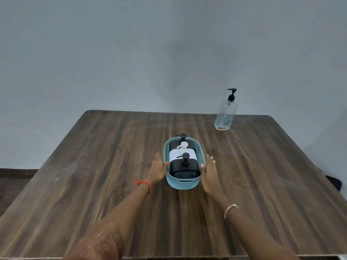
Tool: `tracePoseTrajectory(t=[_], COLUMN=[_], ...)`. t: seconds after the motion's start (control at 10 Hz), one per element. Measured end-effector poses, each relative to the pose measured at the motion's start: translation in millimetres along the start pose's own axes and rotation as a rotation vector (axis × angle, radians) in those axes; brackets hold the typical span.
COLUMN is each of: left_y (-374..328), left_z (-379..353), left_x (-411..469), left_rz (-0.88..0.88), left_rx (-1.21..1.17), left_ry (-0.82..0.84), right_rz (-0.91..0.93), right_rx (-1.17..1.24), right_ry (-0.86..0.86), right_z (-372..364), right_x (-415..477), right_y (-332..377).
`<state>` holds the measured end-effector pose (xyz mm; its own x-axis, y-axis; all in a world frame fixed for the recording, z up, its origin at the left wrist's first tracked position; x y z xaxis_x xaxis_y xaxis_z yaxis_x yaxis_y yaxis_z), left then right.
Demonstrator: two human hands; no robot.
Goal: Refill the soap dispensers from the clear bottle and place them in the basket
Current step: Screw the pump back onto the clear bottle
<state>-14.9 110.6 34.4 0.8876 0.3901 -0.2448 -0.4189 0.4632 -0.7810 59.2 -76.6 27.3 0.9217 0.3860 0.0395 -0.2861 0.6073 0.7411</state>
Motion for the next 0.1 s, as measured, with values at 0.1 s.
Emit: tracePoseTrajectory(t=[0.1], left_y=[-6.2], left_z=[13.4], left_x=[-10.9], left_rz=[-0.042], left_rx=[0.039], left_ry=[-0.076], right_rz=[0.08], right_rx=[-0.265], right_ry=[-0.037], right_z=[7.4], right_x=[-14.3], right_y=[9.7])
Point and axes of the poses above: each hand's wrist, its own x-axis towards the middle knuckle, its own z-axis out of the back of the hand, y = z × x, the point moved 6 cm from there along x, towards the middle knuckle, and after that the axes turned 2 degrees about -x, right-handed, at the moved point
